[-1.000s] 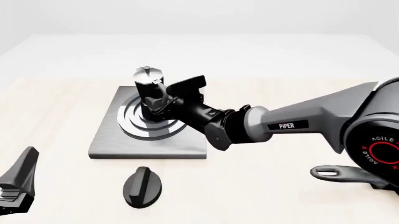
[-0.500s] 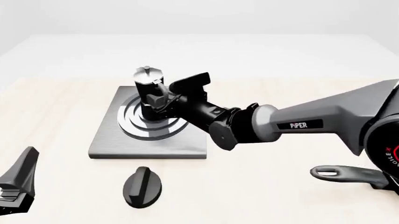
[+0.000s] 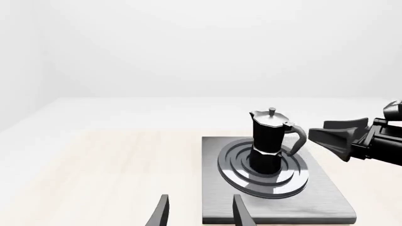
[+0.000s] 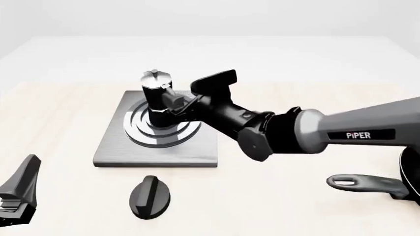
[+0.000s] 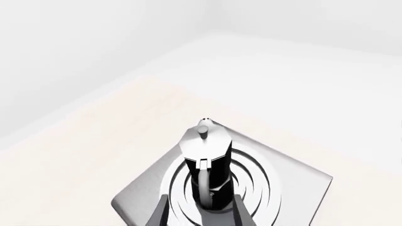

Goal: Put the moka pot on the stove.

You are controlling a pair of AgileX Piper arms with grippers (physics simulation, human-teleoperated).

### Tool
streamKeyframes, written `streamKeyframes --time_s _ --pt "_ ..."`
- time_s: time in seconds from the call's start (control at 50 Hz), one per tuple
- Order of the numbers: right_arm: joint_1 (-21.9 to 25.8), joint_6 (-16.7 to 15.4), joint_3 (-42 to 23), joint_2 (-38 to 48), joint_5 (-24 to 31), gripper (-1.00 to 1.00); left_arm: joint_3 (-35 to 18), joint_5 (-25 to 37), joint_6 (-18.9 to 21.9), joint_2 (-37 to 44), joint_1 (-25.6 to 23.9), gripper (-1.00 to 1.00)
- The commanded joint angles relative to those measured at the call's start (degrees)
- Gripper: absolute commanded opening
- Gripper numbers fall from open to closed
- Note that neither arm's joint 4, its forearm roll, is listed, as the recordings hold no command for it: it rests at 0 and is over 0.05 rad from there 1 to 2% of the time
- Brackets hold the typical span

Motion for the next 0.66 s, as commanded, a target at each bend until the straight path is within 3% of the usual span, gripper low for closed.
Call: streamKeyframes --time_s 0.02,0.66 --pt "-0.4 -0.1 3.9 -4.7 -0.9 1.0 0.0 0.0 0.0 0.0 0.0 1.0" --pt "-2.7 -0.9 13.7 -17.1 -3.3 1.0 0.0 0.0 0.0 0.0 0.0 1.0"
